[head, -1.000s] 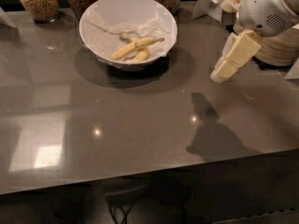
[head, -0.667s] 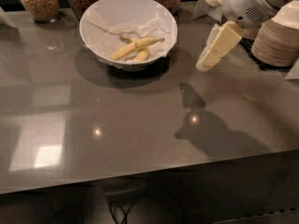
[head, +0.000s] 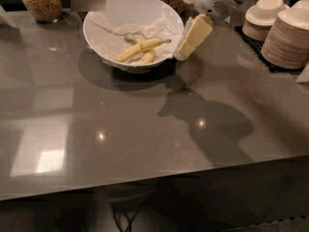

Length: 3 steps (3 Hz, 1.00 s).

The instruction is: Pick banana from white bowl

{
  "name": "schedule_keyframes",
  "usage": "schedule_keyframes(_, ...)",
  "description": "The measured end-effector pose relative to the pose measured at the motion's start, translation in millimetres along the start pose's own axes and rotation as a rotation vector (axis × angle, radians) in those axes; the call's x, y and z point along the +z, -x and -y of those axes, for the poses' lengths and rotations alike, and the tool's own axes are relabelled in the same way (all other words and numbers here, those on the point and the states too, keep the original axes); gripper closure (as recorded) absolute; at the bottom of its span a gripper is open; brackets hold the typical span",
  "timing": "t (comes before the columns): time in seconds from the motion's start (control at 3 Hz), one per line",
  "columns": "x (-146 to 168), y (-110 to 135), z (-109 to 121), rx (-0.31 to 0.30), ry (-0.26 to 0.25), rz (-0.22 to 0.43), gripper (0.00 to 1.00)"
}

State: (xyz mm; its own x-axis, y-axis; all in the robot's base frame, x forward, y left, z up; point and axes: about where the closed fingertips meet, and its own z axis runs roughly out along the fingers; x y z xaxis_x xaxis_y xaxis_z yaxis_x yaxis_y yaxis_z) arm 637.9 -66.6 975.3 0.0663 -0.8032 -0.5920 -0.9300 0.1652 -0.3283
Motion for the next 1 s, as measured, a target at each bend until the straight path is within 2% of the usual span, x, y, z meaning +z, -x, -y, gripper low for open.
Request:
schedule_keyframes(0.33,43,12,18,-0.017,0.036,0.028,0.0)
schedule_keyframes(0.67,88,28,34,-0.023,0.04,0.043,0.0)
schedule_keyframes(1.0,125,56,42,-0.039,0.045,0.063,0.0)
